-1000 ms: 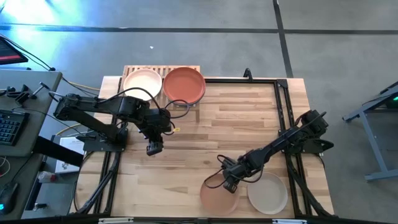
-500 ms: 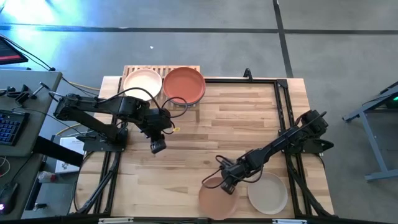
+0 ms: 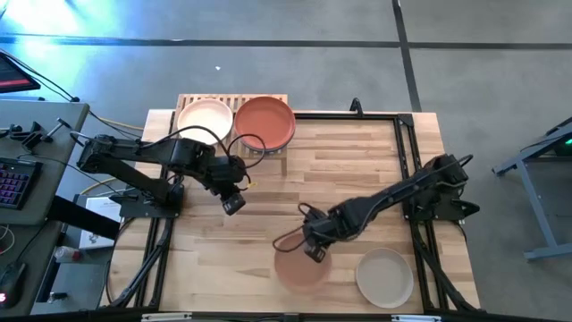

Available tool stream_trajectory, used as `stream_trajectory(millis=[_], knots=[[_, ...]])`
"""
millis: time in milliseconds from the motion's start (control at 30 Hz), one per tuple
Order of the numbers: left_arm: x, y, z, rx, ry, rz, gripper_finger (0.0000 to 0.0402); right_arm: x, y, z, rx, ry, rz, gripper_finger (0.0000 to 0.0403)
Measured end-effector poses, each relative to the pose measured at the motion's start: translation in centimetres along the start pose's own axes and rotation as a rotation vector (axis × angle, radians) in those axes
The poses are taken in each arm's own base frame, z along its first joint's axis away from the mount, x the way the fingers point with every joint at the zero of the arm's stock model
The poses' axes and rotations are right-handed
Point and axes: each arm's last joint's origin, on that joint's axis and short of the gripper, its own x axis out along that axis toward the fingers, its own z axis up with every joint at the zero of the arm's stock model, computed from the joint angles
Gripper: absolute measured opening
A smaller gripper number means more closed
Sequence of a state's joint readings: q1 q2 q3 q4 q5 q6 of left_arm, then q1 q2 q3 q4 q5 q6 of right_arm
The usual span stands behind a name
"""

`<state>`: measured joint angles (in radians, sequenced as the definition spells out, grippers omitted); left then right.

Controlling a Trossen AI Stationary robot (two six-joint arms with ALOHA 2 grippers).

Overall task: Place and stack plates onto a shelf
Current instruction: Stack the brown plate on top of the light orange plate on the shelf

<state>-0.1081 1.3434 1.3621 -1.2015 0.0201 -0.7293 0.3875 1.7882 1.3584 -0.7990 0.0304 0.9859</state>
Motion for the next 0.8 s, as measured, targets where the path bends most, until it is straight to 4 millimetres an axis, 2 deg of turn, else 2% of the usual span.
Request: stream_trajectory(millis=[467,800], knots=[[-0.1,-0.7,0.8,-0.010,-0.091,-0.068,0.0085,-6.0,-0.4,5.9,0.070,-0.168,-0.039,0.0000],[-0.1,-0.8,1.0,-0.047,-0.121,-0.063,0.0085,-8.7,-1.3,8.7,0.098,-0.272,-0.047,0.0000]])
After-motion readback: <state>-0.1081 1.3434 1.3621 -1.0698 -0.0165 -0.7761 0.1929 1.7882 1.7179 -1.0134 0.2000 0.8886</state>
